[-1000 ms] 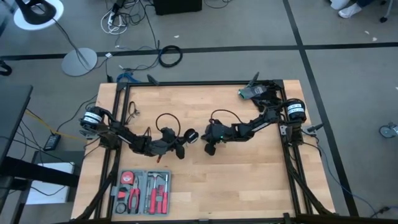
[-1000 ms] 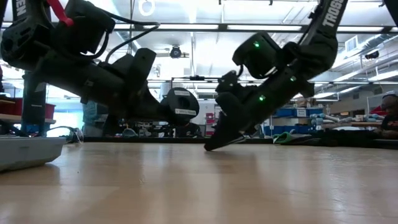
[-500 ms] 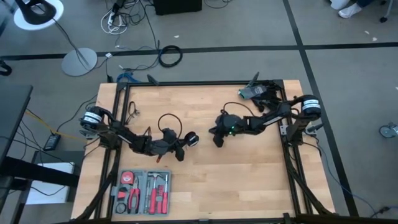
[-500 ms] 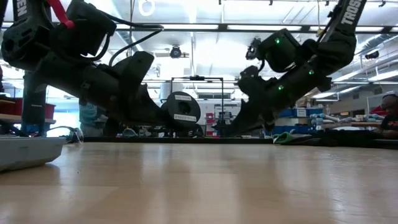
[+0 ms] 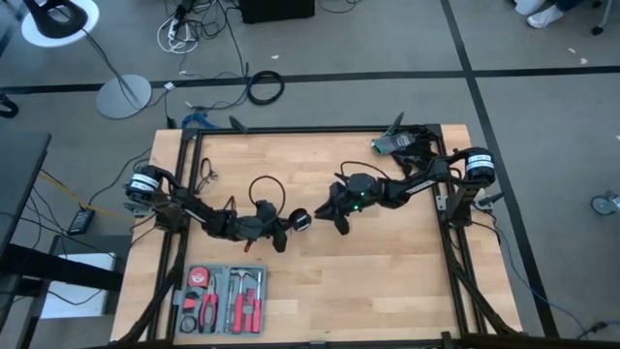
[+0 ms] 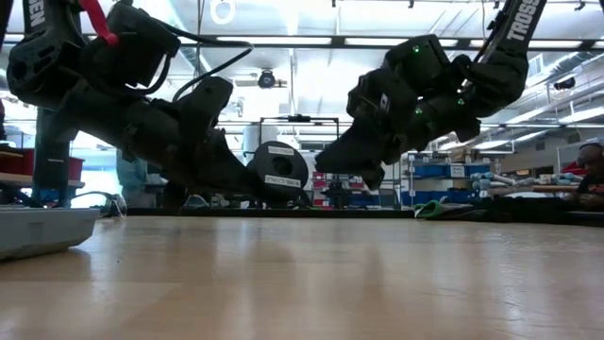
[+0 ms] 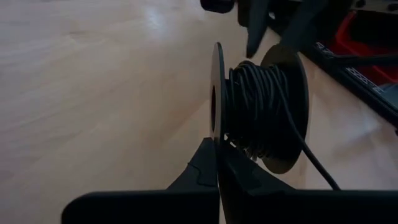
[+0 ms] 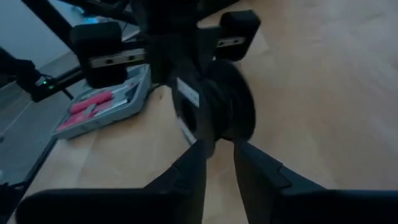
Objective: Coil cords
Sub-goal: Coil the black wire onto the spool, then uncoil the black wire from the spool
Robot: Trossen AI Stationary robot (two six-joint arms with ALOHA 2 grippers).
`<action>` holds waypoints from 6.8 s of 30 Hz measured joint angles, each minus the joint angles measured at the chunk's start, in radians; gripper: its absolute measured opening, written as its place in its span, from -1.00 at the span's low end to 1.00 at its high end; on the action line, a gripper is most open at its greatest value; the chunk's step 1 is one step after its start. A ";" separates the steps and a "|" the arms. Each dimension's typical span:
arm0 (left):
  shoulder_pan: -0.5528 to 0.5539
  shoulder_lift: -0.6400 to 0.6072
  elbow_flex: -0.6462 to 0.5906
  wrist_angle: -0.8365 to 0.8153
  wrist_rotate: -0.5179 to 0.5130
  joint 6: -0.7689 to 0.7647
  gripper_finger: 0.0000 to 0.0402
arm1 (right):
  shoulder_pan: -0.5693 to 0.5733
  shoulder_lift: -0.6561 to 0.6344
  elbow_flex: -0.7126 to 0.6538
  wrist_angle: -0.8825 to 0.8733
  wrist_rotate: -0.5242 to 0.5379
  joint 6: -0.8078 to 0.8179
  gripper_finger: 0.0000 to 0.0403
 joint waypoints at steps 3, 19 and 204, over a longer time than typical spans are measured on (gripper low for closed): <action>0.002 0.000 0.000 0.016 0.000 -0.001 -1.00 | -0.002 0.000 0.000 0.003 0.001 0.000 -0.51; 0.010 0.000 0.047 0.059 0.001 0.039 -1.00 | 0.027 0.001 0.000 0.081 -0.007 -0.077 -0.53; 0.068 -0.396 0.242 -0.835 0.171 0.599 -0.52 | 0.270 -0.408 -0.110 -0.416 0.696 -0.017 -0.42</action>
